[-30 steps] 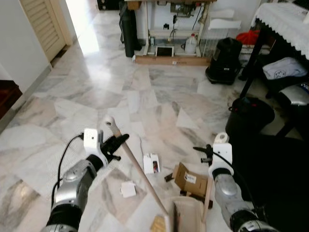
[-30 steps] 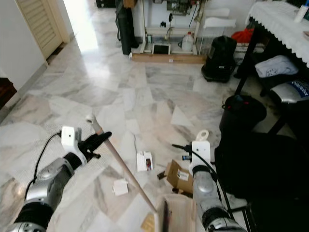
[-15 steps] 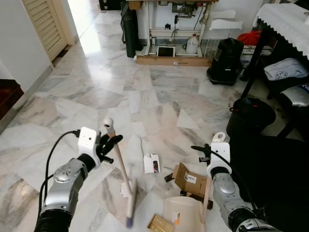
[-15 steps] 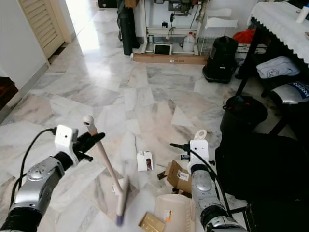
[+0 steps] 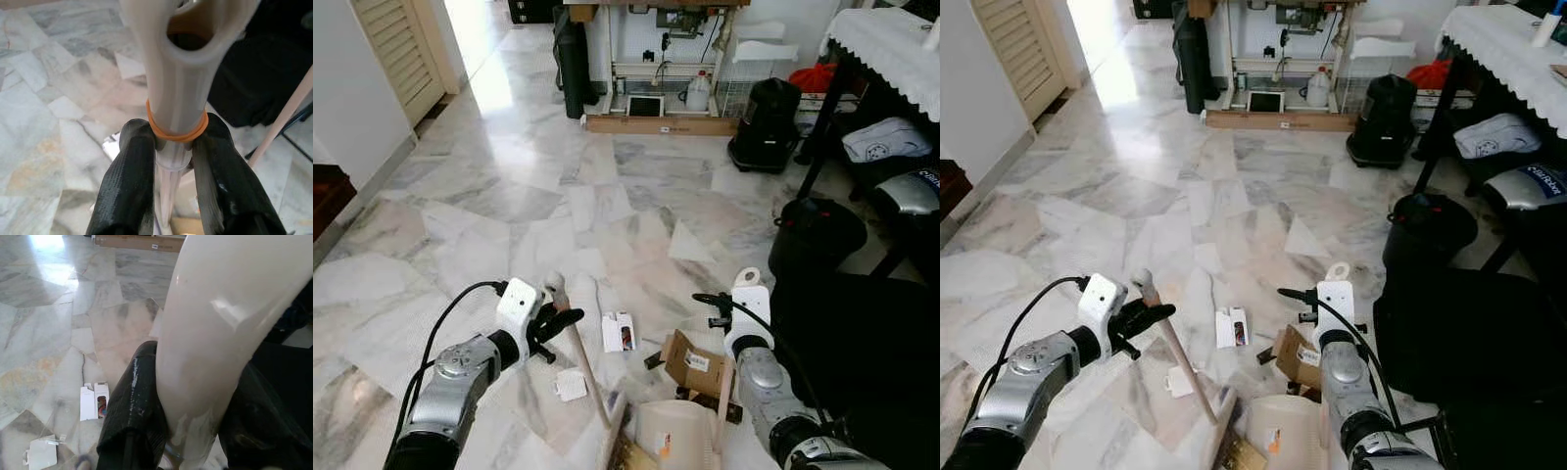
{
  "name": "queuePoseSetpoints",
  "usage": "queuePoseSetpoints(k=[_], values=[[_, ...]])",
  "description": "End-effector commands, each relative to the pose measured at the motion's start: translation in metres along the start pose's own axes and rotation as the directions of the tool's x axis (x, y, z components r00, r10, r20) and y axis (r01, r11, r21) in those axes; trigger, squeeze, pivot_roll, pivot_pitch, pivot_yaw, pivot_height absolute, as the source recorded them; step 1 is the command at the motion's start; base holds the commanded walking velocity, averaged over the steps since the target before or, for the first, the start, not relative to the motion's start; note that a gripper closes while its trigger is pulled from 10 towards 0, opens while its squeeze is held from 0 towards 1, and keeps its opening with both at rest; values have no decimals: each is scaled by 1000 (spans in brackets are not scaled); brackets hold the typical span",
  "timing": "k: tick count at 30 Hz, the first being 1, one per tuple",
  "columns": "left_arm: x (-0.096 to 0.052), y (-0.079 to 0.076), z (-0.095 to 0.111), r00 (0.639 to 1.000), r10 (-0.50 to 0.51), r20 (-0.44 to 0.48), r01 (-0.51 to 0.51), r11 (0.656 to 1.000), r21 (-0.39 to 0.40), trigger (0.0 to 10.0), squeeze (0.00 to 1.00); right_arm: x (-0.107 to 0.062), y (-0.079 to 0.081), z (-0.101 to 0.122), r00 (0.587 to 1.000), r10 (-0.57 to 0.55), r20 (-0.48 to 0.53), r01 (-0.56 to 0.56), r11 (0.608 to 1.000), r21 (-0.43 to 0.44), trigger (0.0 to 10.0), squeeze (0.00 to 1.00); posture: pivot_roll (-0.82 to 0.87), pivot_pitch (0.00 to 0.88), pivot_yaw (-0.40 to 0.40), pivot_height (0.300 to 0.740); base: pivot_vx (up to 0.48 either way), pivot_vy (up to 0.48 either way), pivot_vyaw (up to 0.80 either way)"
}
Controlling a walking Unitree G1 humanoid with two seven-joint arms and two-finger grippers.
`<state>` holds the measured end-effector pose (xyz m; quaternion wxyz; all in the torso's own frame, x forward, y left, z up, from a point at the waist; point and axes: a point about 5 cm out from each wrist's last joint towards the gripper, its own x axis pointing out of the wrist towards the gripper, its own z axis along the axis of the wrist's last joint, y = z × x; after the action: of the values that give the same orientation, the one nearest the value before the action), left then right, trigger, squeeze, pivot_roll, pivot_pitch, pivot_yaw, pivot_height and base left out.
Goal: Sweep floor
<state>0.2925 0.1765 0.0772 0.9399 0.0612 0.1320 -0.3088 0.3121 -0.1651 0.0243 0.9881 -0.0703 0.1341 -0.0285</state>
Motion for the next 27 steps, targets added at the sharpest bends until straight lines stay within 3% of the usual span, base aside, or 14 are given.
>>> queuePoseSetpoints(k=[1, 6, 14, 20, 27], values=[[-4, 1, 2, 1000, -3, -28, 5, 999, 41, 10000, 0, -1, 7, -5, 999, 31, -40, -31, 1000, 0, 10000, 0, 95, 0, 28, 740, 0, 0, 0], [-6, 8, 14, 999, 40, 22, -41, 996, 80, 10000, 0, 0, 9, -3, 999, 35, -38, -35, 999, 3, 10000, 0, 99, 0, 32, 740, 0, 0, 0], [-10, 8, 14, 1000, 28, -3, -27, 988, 149, 10000, 0, 0, 11, -3, 998, 37, -40, -37, 999, 5, 10000, 0, 106, 0, 35, 740, 0, 0, 0], [-10, 1, 0, 996, -25, -88, 41, 983, 181, 10000, 0, -1, 11, -5, 998, 39, -43, -38, 999, 4, 10000, 0, 91, 0, 36, 740, 0, 0, 0], [-1, -14, -24, 980, -97, -175, 119, 985, 124, 10000, 0, -2, 7, -6, 999, 28, -37, -28, 1000, 0, 10000, 0, 53, 0, 27, 740, 0, 0, 0]])
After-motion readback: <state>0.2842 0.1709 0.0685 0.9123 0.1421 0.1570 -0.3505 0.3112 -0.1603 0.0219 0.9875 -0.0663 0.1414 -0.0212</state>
